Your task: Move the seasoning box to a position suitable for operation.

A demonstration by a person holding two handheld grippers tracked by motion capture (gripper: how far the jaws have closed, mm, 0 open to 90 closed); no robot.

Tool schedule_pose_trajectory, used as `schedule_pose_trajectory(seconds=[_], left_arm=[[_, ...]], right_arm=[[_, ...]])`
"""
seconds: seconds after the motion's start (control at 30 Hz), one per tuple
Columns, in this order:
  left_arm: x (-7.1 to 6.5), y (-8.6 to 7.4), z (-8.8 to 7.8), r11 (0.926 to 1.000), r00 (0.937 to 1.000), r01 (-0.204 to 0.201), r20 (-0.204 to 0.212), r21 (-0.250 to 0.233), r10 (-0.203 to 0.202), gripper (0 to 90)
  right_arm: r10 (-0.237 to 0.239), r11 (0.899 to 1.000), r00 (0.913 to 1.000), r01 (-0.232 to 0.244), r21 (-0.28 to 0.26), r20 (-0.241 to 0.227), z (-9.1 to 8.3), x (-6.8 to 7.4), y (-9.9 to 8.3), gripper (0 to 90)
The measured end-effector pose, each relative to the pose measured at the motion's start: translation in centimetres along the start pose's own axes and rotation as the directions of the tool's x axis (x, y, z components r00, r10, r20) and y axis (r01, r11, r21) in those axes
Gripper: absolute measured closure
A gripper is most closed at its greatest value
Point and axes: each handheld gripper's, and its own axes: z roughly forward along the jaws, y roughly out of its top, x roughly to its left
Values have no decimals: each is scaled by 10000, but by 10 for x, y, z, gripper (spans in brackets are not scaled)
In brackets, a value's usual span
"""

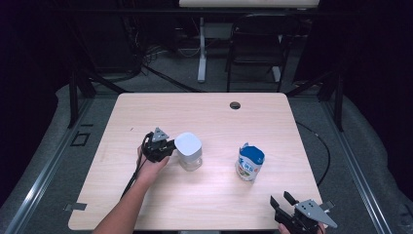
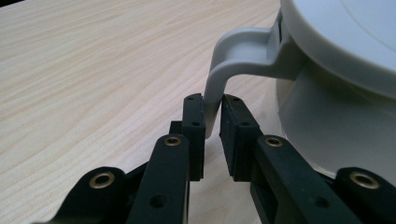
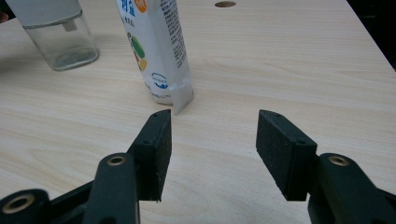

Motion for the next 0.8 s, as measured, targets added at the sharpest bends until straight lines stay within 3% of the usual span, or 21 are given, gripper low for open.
schedule_pose_trajectory(seconds=[0.27,0.37,0.47,0.57,0.8], left_arm=[[1,0,0,9999,9998,-2,183,-108,4,790],[-1,3,5,9995,9991,-311,273,-50,312,730],[2,3,4,9999,9993,-157,350,6,157,797],[-1,3,2,9984,9980,-531,352,167,525,807],[-7,1,-4,9966,9970,-747,227,335,740,821]], right_arm=[[73,10000,10000,-73,-19,6,-1,0,0,454],[38,10000,10000,-38,33,20,-1,-1,-1,454],[51,10000,10000,-51,-16,47,-2,-1,-1,454],[107,9999,9999,-107,-44,64,-2,-1,-1,454],[45,10000,10000,-45,69,-15,1,1,-2,453]])
